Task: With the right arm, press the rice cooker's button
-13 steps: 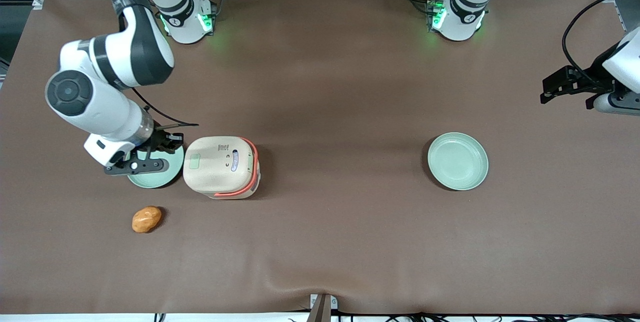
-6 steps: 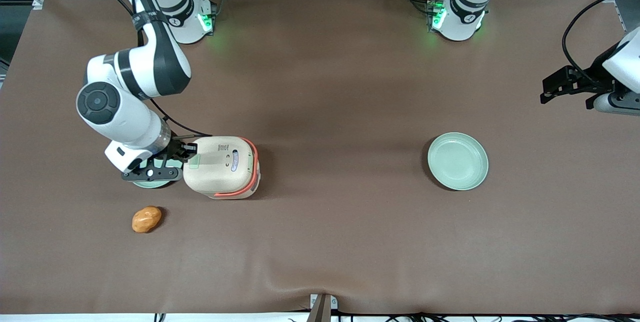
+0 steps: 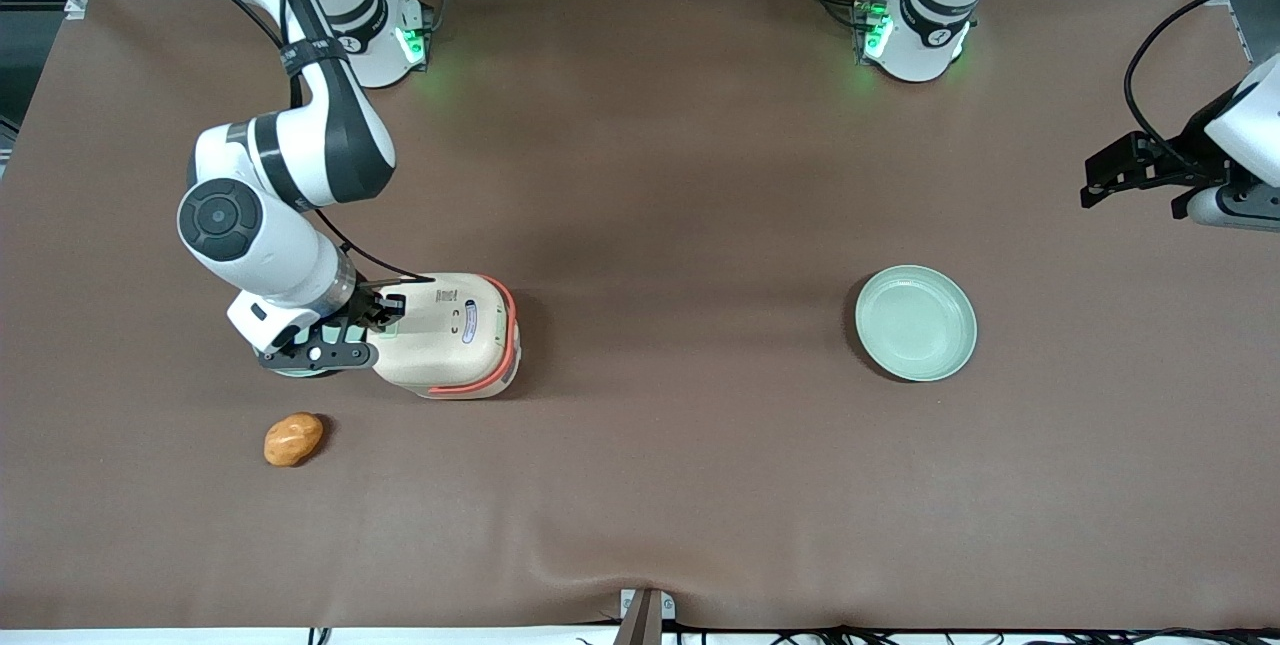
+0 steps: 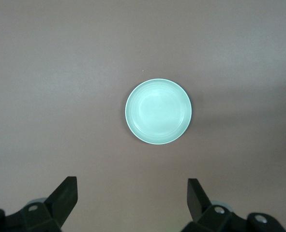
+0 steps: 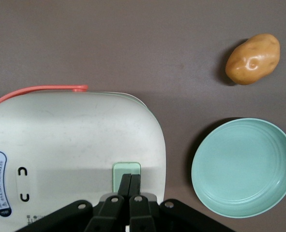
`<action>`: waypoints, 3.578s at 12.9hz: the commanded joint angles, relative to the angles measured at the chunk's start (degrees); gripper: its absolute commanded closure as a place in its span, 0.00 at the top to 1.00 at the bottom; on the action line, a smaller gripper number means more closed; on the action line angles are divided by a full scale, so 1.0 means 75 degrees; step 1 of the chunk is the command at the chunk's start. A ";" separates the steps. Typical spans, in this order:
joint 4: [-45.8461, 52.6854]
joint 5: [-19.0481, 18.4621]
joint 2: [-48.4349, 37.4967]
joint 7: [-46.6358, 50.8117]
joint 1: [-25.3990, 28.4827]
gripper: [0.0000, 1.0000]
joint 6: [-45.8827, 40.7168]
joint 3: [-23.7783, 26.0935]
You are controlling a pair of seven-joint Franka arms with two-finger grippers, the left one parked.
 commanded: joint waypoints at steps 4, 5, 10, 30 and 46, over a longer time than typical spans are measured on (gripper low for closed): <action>-0.0172 0.0026 0.0180 0.0119 0.0174 0.00 0.0339 -0.0058; -0.0195 0.0015 0.0262 0.0119 0.0209 0.00 0.0433 -0.0058; 0.0014 0.0015 0.0077 0.0107 0.0291 0.00 0.0051 -0.0058; -0.0038 0.0003 -0.4223 -0.2987 -0.2615 1.00 -0.3565 -0.0117; 0.0097 0.0003 -0.4050 -0.2928 -0.2521 1.00 -0.3328 -0.0070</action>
